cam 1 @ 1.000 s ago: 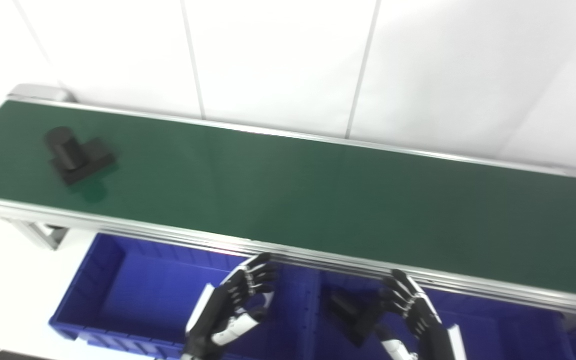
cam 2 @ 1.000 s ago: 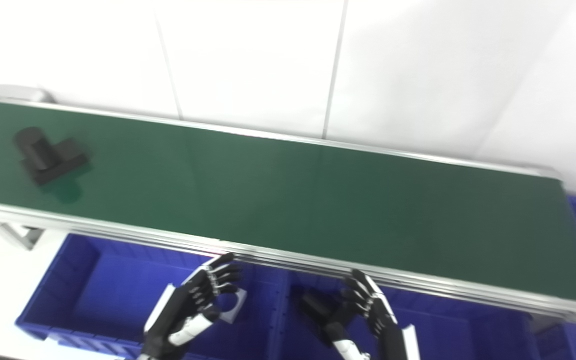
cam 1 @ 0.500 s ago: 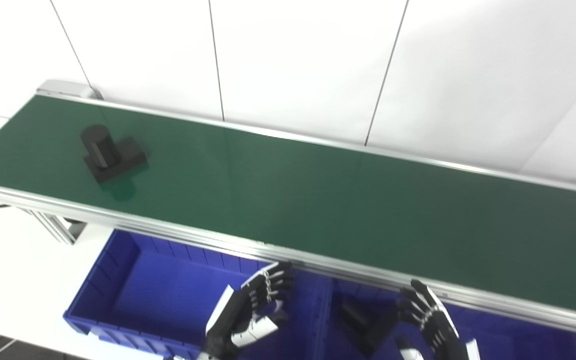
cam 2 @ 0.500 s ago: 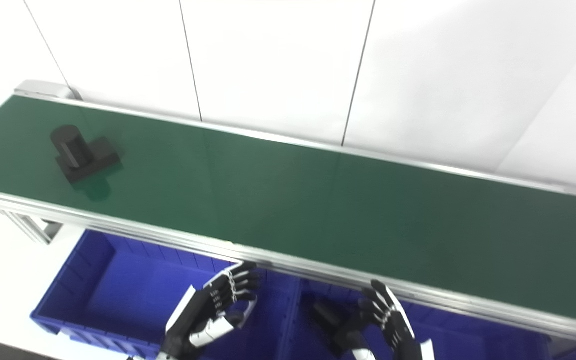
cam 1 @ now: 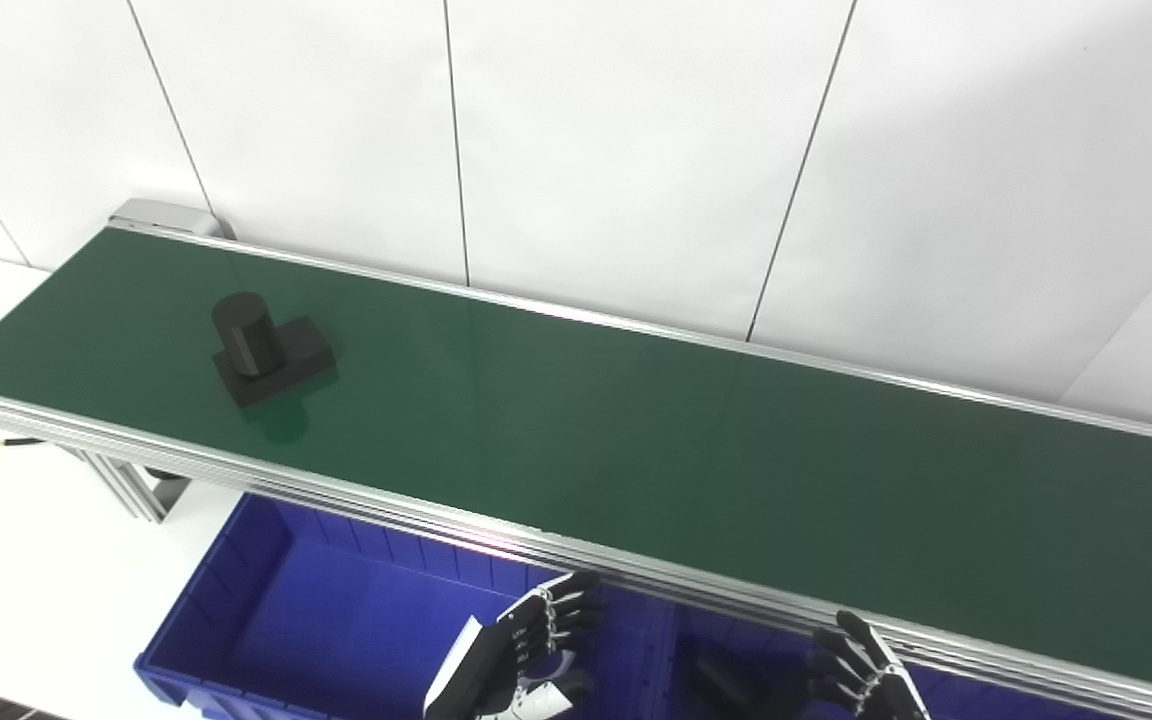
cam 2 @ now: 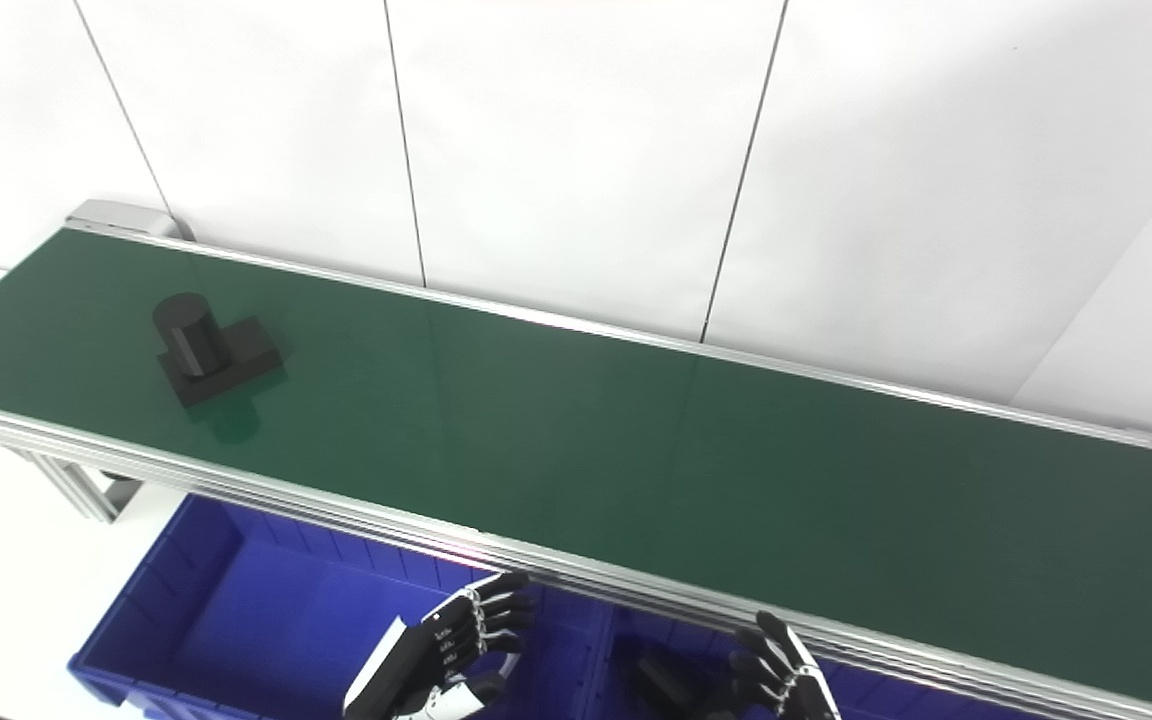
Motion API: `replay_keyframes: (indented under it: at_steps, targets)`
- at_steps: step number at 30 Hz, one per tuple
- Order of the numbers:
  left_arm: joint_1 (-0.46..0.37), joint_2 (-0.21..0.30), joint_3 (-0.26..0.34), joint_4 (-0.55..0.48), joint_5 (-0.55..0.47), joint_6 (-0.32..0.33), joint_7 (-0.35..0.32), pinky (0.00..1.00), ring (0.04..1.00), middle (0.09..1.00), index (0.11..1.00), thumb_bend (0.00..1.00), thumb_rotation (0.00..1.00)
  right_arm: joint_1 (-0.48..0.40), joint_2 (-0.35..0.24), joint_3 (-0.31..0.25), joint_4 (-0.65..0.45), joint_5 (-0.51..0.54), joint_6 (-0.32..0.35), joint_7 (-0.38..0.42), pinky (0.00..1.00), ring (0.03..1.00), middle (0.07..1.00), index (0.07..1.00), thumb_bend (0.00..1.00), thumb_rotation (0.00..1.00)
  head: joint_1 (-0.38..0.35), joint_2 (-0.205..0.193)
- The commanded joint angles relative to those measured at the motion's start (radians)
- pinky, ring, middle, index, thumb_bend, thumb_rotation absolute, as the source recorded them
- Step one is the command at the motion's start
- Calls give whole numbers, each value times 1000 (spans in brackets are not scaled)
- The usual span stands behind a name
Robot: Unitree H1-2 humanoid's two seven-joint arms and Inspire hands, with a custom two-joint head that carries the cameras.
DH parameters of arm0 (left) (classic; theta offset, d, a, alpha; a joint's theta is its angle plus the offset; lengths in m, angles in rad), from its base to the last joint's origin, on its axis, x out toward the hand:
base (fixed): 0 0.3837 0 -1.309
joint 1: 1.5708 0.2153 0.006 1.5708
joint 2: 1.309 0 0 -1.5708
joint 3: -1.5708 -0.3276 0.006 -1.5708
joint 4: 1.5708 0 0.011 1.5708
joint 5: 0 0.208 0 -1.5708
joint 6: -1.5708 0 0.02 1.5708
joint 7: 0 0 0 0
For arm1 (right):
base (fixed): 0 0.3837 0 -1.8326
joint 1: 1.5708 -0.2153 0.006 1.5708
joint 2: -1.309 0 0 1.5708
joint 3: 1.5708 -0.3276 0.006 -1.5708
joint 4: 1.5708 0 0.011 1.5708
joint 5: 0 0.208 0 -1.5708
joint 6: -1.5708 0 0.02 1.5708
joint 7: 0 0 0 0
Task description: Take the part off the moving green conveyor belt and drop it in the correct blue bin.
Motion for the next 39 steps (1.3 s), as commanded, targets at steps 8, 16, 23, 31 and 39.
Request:
replay_keyframes:
  at_steps: [8,16,23,31,39]
  targets:
    - [-18,-4,-2,-12,0,-41,4,710,766,792,829,815,570,-32,4,18,-139,-3,-29,25,672,761,800,871,504,636,1,-2]
    - [-19,-5,-3,-9,1,-41,6,712,767,792,830,805,561,-101,14,32,-249,-28,73,50,654,746,791,852,499,647,2,-8]
    - [-23,-5,-6,-5,11,-41,12,709,766,794,832,808,566,-193,24,32,-317,-61,192,74,625,742,785,853,447,653,2,-14]
    - [-35,-1,-14,9,24,-41,27,706,763,794,832,809,569,-336,22,38,-346,-94,366,122,630,758,804,843,512,546,12,-18]
    - [-37,2,-21,11,29,-41,36,707,761,789,831,819,568,-495,22,62,-322,-115,476,172,694,797,825,865,534,382,17,-23]
